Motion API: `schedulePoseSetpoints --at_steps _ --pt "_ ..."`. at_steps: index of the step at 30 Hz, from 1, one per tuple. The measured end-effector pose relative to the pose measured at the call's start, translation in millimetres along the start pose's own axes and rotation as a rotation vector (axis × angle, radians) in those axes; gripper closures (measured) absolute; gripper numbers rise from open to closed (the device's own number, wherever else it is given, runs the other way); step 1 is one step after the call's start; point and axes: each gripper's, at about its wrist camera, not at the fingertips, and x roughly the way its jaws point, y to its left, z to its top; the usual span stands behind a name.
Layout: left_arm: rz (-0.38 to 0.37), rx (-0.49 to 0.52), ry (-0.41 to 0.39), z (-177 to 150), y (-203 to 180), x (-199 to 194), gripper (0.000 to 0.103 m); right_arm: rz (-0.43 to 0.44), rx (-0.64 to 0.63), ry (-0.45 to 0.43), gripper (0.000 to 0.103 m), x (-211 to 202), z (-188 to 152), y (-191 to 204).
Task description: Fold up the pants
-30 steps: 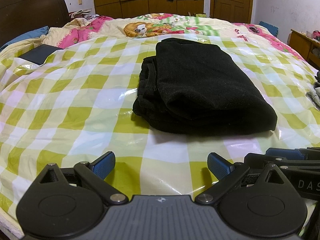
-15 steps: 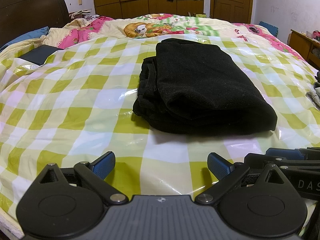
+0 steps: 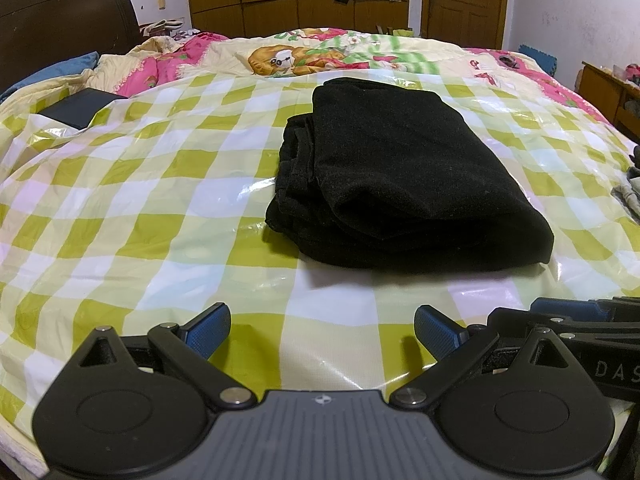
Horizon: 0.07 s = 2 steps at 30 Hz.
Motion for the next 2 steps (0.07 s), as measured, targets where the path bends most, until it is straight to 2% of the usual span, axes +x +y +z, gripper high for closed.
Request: schedulePoseSetpoints --at_steps 2 --pt "0.0 -0.003 -0.002 -0.2 0.6 -0.1 0.0 -0.001 -0.002 0.0 0.055 -0.1 0.0 -0.4"
